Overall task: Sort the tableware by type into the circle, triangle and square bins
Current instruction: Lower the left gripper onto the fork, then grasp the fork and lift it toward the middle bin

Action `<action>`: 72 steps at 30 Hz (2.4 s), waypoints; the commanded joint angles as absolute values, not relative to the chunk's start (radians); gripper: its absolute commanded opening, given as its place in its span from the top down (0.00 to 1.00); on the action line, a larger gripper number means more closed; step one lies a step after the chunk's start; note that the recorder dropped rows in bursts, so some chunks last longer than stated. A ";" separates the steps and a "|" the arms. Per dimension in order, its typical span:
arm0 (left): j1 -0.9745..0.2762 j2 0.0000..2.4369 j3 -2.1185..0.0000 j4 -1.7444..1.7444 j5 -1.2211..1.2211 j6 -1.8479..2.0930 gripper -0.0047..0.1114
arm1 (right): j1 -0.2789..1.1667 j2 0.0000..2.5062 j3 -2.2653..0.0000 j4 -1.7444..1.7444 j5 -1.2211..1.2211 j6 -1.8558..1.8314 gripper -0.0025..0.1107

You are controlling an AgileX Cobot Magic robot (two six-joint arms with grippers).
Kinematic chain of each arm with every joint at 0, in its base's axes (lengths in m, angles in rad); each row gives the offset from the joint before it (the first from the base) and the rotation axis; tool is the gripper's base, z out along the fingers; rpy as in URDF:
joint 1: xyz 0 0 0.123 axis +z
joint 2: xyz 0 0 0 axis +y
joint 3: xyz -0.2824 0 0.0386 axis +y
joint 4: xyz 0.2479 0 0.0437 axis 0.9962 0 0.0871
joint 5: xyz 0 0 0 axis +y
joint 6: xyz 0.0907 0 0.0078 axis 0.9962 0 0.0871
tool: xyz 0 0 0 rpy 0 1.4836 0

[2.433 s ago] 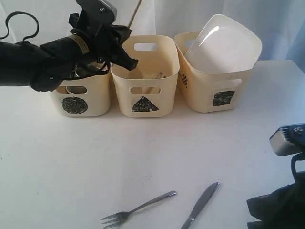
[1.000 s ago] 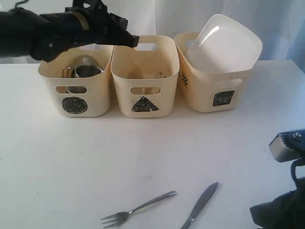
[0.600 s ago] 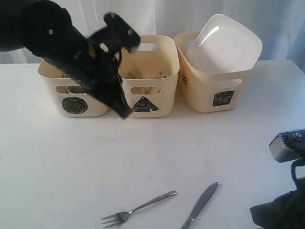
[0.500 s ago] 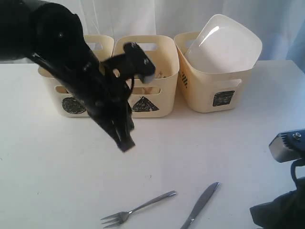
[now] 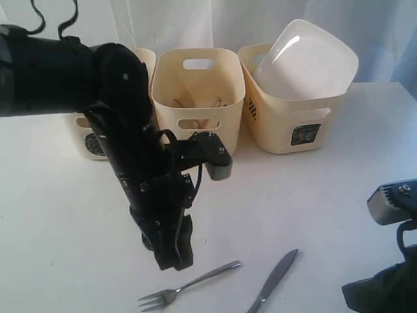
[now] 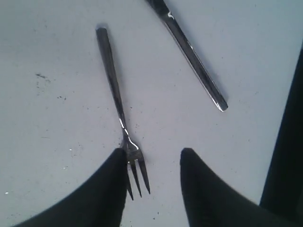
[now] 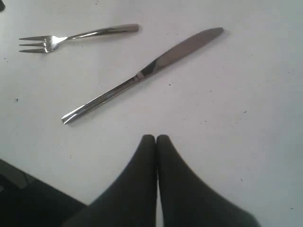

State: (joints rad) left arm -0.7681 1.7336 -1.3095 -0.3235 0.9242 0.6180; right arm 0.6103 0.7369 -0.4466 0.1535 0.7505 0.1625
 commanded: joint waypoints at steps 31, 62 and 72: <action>-0.770 1.996 -1.304 -0.426 0.797 0.677 0.54 | 0.608 0.730 -0.441 0.151 0.744 0.135 0.98; -0.770 1.825 -1.380 -0.224 0.608 0.530 0.96 | 0.608 0.730 -0.441 0.151 0.746 0.135 0.98; -0.727 1.739 -1.388 0.017 -0.015 0.534 0.96 | 0.608 0.730 -0.441 0.151 0.746 0.135 0.98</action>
